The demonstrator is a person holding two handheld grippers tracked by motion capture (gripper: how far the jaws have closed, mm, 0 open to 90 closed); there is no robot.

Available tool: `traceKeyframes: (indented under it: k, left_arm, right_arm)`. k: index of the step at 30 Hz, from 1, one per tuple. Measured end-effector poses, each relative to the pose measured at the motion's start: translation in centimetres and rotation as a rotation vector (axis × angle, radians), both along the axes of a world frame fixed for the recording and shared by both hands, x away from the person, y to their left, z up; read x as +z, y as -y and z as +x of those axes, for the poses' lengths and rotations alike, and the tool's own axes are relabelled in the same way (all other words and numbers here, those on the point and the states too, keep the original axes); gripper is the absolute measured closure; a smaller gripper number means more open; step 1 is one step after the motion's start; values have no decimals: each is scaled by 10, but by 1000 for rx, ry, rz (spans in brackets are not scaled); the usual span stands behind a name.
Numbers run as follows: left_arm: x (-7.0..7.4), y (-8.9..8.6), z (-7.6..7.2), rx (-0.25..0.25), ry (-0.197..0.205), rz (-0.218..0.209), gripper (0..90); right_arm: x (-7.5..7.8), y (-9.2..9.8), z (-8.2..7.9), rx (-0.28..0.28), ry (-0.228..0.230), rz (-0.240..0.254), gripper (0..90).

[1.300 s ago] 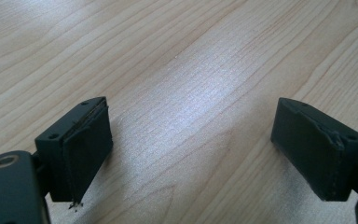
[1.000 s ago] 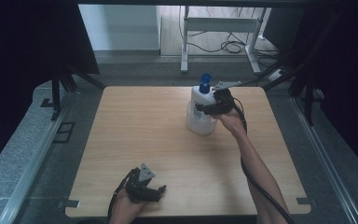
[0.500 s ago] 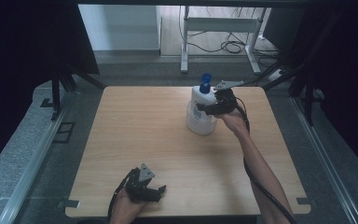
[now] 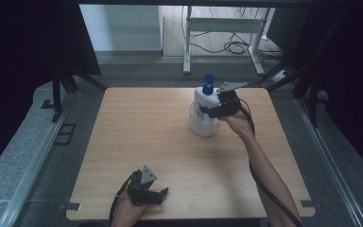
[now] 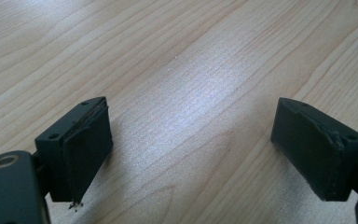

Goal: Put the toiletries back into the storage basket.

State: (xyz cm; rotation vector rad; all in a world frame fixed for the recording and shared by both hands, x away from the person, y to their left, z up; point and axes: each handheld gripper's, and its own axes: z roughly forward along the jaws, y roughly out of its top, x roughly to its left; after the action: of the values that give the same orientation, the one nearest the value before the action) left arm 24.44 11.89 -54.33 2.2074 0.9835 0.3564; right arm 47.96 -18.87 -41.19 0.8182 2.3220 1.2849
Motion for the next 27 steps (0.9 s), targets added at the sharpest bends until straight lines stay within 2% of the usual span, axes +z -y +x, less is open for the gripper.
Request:
traceKeyframes:
  k: [11,27]
  left_arm:
    - [0,0,0,1,1,-1,116]
    - [0,0,0,1,1,-1,116]
  right_arm:
    - [7,-1,-6,11,3,-7,140]
    - [5,9,-13,-2,-1,-4,134]
